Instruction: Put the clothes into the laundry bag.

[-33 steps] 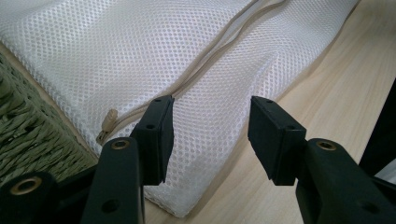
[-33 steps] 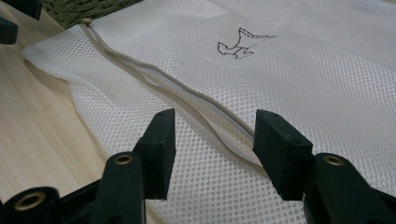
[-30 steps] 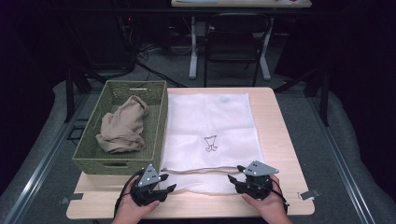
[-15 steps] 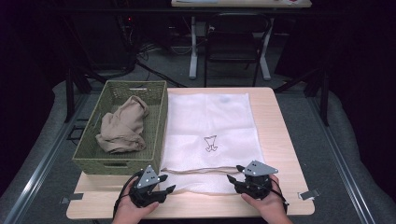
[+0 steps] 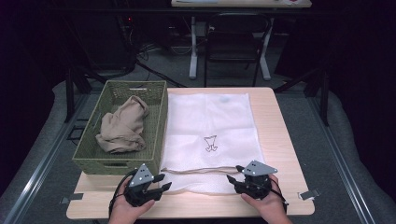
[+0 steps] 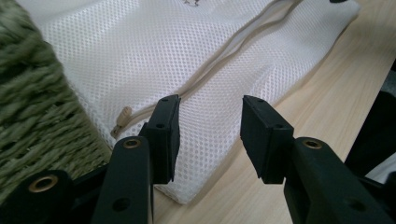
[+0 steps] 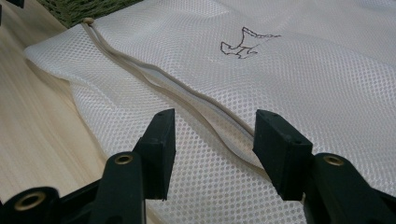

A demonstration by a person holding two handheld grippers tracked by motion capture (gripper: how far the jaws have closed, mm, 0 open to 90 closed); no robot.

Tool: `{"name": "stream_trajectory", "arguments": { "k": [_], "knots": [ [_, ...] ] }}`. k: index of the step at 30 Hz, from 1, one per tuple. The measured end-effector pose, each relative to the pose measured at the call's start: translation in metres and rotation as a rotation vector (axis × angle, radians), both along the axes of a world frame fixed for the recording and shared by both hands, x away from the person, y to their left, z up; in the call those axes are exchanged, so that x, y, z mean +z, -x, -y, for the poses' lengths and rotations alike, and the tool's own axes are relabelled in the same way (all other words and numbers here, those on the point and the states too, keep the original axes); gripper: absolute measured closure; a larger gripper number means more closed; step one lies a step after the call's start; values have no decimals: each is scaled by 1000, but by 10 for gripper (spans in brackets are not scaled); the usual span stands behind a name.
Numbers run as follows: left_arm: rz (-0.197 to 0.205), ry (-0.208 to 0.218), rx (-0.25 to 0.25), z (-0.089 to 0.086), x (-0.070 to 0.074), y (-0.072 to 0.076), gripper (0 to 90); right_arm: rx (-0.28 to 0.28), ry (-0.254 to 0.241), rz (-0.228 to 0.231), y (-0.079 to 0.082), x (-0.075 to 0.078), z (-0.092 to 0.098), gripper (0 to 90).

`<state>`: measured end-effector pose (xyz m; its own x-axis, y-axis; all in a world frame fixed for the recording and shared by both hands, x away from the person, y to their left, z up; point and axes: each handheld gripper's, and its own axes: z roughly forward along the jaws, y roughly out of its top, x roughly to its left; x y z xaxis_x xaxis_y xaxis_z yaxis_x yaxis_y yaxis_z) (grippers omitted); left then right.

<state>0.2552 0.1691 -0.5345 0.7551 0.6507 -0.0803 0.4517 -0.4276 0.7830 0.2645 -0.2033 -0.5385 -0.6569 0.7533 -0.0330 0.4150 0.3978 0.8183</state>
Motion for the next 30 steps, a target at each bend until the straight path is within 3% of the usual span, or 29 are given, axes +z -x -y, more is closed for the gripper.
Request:
{"name": "stream_trajectory", "arguments": {
  "k": [8, 15, 23, 30],
  "knots": [
    [2, 52, 30, -10, 12, 4, 564, -9, -9, 2, 2, 1, 3, 485],
    [12, 59, 57, -16, 24, 8, 525, -4, -8, 4, 1, 2, 3, 485],
    [67, 61, 117, -29, 45, 13, 477, -8, -8, 5, 1, 2, 4, 485],
    [78, 60, 162, -40, 54, 13, 455, -5, -9, 4, 2, 1, 3, 485]
  ]
}}
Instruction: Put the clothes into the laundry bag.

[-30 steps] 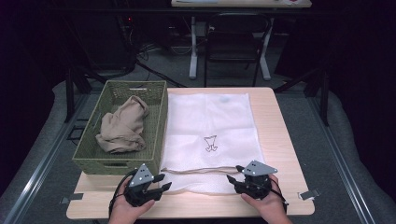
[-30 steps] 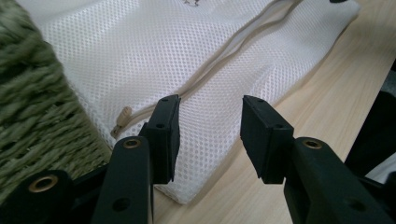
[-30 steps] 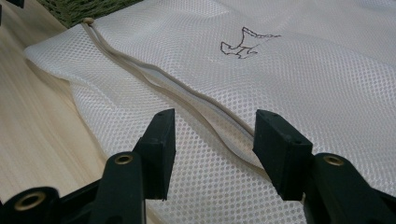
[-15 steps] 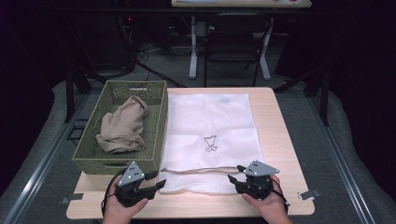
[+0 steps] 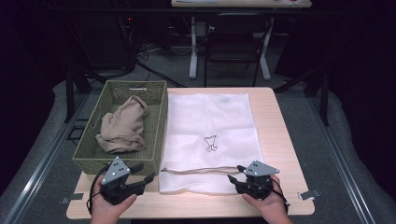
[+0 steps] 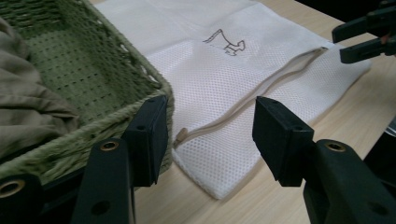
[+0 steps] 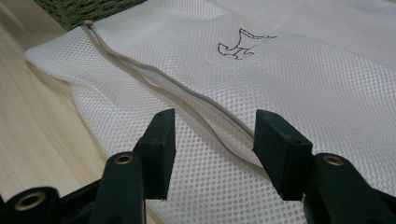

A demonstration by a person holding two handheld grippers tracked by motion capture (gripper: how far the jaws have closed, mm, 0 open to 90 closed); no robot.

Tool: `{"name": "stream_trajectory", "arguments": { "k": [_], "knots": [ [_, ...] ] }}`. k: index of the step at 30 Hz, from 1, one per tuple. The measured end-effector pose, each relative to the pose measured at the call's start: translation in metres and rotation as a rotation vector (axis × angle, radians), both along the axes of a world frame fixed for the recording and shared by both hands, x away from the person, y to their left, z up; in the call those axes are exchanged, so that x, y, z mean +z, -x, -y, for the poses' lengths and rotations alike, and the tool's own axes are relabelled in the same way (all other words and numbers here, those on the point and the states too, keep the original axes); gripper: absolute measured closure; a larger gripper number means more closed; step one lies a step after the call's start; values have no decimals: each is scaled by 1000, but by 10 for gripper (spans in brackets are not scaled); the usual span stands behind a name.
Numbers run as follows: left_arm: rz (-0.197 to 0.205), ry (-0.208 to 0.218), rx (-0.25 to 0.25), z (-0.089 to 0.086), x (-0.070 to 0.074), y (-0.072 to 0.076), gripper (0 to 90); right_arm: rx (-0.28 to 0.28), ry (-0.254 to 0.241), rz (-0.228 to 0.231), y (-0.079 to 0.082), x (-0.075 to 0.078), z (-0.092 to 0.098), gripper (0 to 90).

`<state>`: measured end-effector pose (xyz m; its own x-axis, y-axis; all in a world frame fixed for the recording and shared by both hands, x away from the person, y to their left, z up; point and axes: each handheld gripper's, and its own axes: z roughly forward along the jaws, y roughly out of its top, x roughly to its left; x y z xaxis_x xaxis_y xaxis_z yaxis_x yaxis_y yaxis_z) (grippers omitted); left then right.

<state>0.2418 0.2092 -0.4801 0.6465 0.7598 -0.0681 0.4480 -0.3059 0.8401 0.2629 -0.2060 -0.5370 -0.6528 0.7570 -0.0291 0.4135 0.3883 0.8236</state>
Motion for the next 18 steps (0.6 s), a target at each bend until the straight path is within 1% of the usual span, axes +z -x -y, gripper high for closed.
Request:
{"name": "stream_trajectory", "arguments": {
  "k": [1, 2, 3, 6, 7, 11, 12, 13, 14, 15, 18],
  "knots": [
    [-2, 0, 15, -4, 3, -1, 452, 2, -1, -1, 0, 0, 0, 485],
    [-2, 0, 15, -4, 3, -1, 452, 4, 0, -1, 0, 0, 0, 485],
    [-1, 2, 36, -8, 5, -1, 449, 3, 0, -2, 0, -1, -1, 485],
    [-1, -1, 47, -12, 9, -2, 448, 7, 0, 0, -1, -1, -1, 485],
    [-5, -3, 60, -14, 11, -4, 441, 9, -4, 1, 0, -1, -1, 485],
    [-17, -14, 75, -17, 14, -7, 433, 11, -9, 3, -1, -1, -1, 485],
    [-17, -16, 86, -19, 16, -11, 432, 10, -10, 2, -1, -1, -1, 485],
    [-17, -16, 86, -19, 16, -11, 430, 9, -13, 0, -1, -1, -1, 485],
    [-19, -11, 95, -21, 18, -16, 430, 9, -16, -2, -1, -1, 0, 486],
    [-19, -11, 95, -21, 18, -16, 426, 9, -16, -2, -1, -1, 0, 486],
    [-23, -5, 106, -24, 22, -26, 421, 9, -21, -1, -2, -2, 0, 487]
  ]
}}
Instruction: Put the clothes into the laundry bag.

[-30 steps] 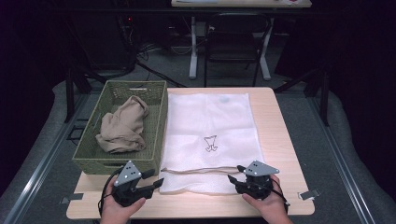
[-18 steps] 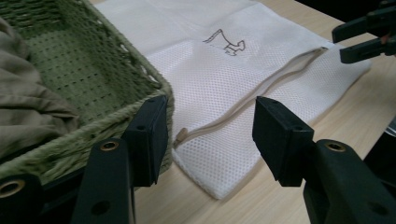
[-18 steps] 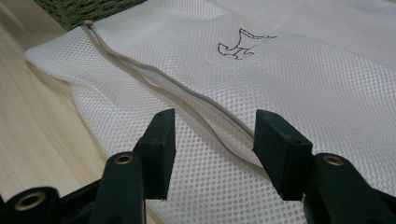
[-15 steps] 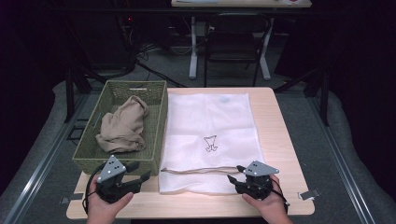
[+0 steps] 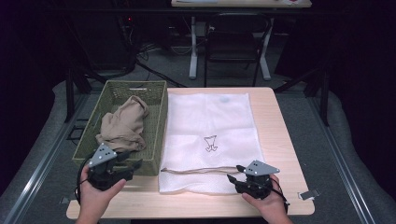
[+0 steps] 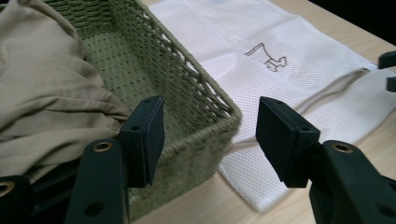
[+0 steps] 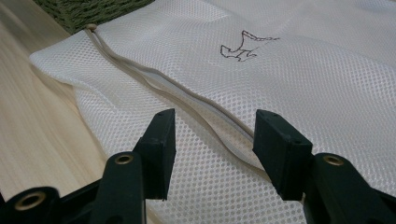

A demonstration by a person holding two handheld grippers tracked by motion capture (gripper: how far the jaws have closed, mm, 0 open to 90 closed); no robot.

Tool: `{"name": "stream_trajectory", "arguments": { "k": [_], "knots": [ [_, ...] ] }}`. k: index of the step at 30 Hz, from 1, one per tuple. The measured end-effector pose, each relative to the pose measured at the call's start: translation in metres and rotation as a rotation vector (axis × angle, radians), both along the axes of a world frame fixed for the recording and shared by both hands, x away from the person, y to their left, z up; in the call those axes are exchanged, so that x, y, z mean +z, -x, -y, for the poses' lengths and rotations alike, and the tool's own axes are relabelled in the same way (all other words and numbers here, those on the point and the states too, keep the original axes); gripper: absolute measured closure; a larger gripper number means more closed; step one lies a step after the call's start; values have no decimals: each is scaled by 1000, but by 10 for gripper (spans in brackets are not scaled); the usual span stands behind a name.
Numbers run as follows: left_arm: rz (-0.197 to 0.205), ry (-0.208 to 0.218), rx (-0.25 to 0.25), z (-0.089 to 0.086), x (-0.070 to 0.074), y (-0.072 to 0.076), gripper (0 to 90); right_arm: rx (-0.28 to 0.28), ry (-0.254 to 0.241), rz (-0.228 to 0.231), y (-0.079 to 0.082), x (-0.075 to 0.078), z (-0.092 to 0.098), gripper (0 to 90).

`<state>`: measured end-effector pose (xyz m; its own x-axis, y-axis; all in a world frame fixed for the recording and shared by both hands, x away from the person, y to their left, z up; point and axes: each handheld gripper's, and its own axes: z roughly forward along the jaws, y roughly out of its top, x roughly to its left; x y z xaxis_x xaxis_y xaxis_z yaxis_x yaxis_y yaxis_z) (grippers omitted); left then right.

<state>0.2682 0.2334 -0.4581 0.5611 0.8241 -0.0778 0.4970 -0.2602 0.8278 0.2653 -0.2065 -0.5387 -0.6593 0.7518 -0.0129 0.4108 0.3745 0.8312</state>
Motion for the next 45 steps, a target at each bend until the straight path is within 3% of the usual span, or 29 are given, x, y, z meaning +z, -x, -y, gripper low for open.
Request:
{"name": "stream_trajectory", "arguments": {
  "k": [5, 9, 12, 15, 23, 29, 34, 37, 45],
  "knots": [
    [-21, -34, 17, -3, 7, -20, 418, -3, 0, 5, 0, 0, 0, 489],
    [-61, -15, 27, -7, 8, -37, 417, -6, 4, 14, 0, 0, 1, 485],
    [-80, -37, 39, -10, 9, -48, 416, -7, 10, 12, -1, -1, 0, 484],
    [-107, -36, 57, -14, 11, -60, 411, -6, 13, 6, -1, -2, 0, 482],
    [-132, -62, 117, -21, 23, -90, 404, -8, 14, 4, -1, -3, -1, 480],
    [-168, -111, 173, -25, 28, -115, 386, -10, 12, 10, -1, -3, 0, 468],
    [-202, -126, 205, -27, 25, -134, 374, -11, 12, 4, -1, -3, 1, 460],
    [-222, -163, 230, -28, 19, -145, 370, -10, 16, -3, 0, -4, 0, 457],
    [-274, -196, 267, -26, 15, -161, 340, -7, 33, -16, 0, -5, -2, 441]
  ]
}}
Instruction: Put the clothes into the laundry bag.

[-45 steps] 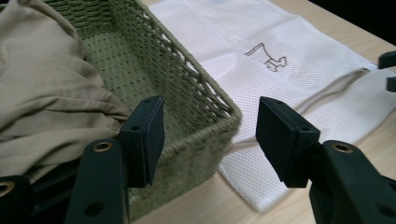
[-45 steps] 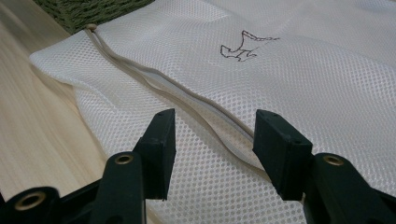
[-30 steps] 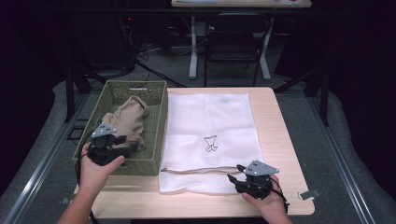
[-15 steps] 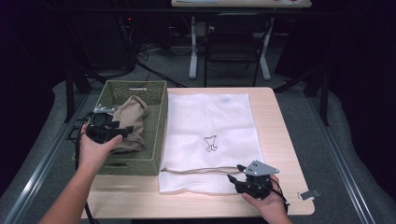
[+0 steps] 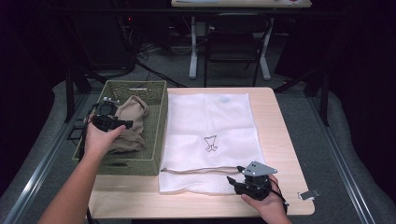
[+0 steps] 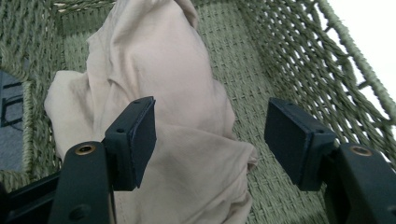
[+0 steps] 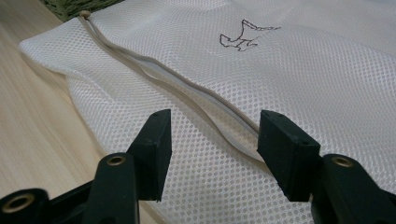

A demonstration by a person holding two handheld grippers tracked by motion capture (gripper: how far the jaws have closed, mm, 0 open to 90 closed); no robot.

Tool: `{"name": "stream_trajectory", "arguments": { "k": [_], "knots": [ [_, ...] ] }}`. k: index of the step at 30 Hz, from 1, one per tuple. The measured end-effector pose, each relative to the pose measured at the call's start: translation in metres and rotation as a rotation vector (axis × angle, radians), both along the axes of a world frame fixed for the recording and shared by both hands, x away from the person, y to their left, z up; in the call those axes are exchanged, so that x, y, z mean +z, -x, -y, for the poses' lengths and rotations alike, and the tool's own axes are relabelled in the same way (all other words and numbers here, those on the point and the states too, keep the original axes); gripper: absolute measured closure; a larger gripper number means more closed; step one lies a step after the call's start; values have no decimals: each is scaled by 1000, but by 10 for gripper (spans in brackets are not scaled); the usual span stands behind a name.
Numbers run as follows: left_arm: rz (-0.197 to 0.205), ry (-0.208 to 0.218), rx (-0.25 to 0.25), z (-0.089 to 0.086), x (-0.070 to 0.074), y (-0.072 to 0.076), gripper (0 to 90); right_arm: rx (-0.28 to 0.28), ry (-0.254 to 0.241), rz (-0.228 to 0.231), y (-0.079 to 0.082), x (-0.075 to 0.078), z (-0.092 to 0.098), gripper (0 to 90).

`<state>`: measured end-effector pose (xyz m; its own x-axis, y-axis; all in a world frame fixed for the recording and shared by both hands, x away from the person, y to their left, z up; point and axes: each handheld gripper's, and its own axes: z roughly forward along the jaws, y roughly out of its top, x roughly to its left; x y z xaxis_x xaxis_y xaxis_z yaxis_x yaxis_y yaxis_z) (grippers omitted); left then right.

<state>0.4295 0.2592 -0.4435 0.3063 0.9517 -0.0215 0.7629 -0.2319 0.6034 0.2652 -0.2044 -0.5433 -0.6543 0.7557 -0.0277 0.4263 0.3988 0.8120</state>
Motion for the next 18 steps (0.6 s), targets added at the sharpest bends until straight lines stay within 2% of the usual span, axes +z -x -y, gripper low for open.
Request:
{"name": "stream_trajectory", "arguments": {
  "k": [1, 4, 6, 11, 14, 18],
  "knots": [
    [-2, -8, 4, 1, 0, -2, 340, 0, 0, 0, 0, 0, 0, 441],
    [-20, 8, 14, 1, 0, -8, 317, 0, 2, 0, 0, 0, 0, 435],
    [-30, -19, 25, 2, 1, -13, 313, 1, 2, 0, -1, 0, 0, 434],
    [-45, -17, 43, 5, 0, -23, 303, 1, 5, -4, -1, 0, 0, 430],
    [-66, -50, 49, 6, -5, -30, 304, 1, 5, -6, 0, 0, 0, 430],
    [-81, -52, 60, 6, -10, -35, 304, 4, 8, -7, 0, 0, 0, 430]
  ]
}}
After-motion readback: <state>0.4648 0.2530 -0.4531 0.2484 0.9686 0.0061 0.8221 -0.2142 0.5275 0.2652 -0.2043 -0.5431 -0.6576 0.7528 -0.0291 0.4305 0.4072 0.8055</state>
